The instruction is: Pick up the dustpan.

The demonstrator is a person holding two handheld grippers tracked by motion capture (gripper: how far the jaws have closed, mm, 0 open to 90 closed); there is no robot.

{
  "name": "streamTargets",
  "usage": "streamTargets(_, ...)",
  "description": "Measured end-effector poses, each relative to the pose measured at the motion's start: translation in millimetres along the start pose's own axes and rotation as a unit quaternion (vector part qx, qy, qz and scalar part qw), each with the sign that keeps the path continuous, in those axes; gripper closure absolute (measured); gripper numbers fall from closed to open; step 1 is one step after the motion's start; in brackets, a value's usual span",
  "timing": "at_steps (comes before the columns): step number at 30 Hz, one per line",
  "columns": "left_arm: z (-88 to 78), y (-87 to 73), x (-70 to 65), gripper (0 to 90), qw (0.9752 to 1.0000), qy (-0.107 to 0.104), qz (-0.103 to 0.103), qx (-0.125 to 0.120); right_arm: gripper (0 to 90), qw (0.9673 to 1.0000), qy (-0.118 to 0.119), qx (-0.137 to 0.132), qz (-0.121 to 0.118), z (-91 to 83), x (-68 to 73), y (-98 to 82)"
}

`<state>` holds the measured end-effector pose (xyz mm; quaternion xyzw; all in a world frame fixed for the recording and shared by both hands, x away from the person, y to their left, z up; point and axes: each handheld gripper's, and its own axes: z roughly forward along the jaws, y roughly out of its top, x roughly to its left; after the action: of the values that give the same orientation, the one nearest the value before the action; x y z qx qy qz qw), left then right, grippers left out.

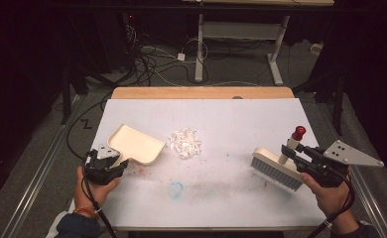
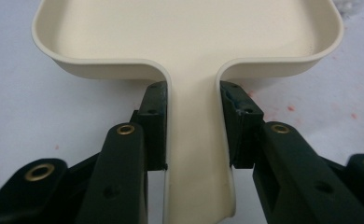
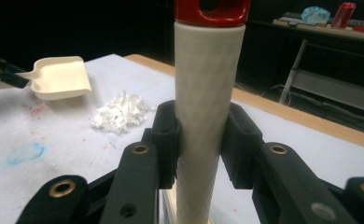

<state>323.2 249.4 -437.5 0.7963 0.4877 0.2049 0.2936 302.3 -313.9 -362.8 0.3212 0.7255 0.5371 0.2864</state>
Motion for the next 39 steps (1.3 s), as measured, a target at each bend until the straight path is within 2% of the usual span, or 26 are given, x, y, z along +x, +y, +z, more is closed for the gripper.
streamTargets(4, -10.5, -6.3, -9.1, 64.0, 0.9997, -0.011, 0.021, 0.005, 70.2, 1.0000, -0.003, -0.005, 0.003, 1.6, -6.1, -3.7)
streamTargets(5, -14.3, -8.3, -11.3, 64.0, 0.9993, -0.015, 0.032, 0.010, 70.2, 0.9998, -0.009, 0.000, 0.015, 2.8, -11.2, -6.5)
streamTargets(6, -16.6, -9.6, -12.6, 64.0, 0.9992, -0.019, 0.035, 0.009, 70.2, 0.9998, -0.009, 0.000, 0.015, 2.8, -11.2, -6.5)
streamTargets(9, -26.3, -13.5, -18.9, 64.0, 0.9975, -0.042, 0.056, 0.011, 70.3, 0.9998, -0.016, 0.002, 0.013, 3.4, -12.0, -6.2)
streamTargets(13, -24.3, -16.1, -25.6, 63.9, 0.9958, -0.052, 0.071, 0.025, 70.3, 0.9999, -0.015, 0.006, 0.004, 4.4, -9.3, -5.2)
streamTargets(14, -20.7, -18.3, -30.3, 63.9, 0.9942, -0.064, 0.079, 0.035, 70.3, 0.9998, -0.018, 0.010, 0.001, 5.7, -8.0, -5.4)
streamTargets(15, -20.7, -18.3, -30.3, 63.9, 0.9942, -0.064, 0.079, 0.035, 70.3, 0.9998, -0.019, 0.011, -0.001, 5.9, -8.1, -5.5)
streamTargets(16, -17.6, -19.8, -34.3, 63.9, 0.9927, -0.067, 0.090, 0.045, 70.3, 0.9998, -0.019, 0.010, -0.001, 6.5, -7.9, -5.5)
streamTargets(19, -15.4, -20.9, -36.0, 63.9, 0.9914, -0.072, 0.096, 0.053, 70.3, 0.9998, -0.016, 0.008, 0.003, 7.9, -7.9, -5.6)
streamTargets(24, -11.6, -24.7, -37.6, 63.9, 0.9895, -0.082, 0.100, 0.063, 70.3, 0.9999, -0.013, 0.011, -0.001, 17.2, -6.7, -3.9)
streamTargets(30, -14.4, -26.7, -37.4, 63.8, 0.9907, -0.076, 0.092, 0.065, 70.3, 0.9999, -0.010, -0.002, -0.004, 27.9, -6.2, 2.7)
streamTargets(32, -14.7, -27.3, -35.5, 63.8, 0.9911, -0.074, 0.089, 0.066, 70.3, 1.0000, -0.006, 0.000, -0.004, 41.2, -6.0, 6.4)
streamTargets(33, -14.4, -27.5, -35.2, 63.8, 0.9919, -0.066, 0.089, 0.063, 70.3, 1.0000, -0.003, 0.000, -0.005, 45.3, -5.9, 7.3)
streamTargets(35, -13.9, -27.3, -35.1, 63.9, 0.9920, -0.066, 0.087, 0.063, 70.3, 1.0000, -0.004, 0.001, -0.007, 50.3, -5.8, 8.6)
streamTargets(36, -13.4, -27.0, -34.6, 63.9, 0.9920, -0.067, 0.084, 0.066, 70.3, 0.9999, -0.010, -0.004, -0.008, 61.9, -5.4, 11.6)
streamTargets(38, -11.1, -27.0, -32.2, 63.8, 0.9919, -0.083, 0.069, 0.067, 70.3, 0.9999, -0.011, -0.002, -0.009, 65.8, -4.6, 12.8)
streamTargets(39, -9.9, -26.8, -29.9, 63.8, 0.9915, -0.092, 0.062, 0.069, 70.3, 0.9996, -0.014, -0.008, -0.023, 77.5, -1.0, 17.8)
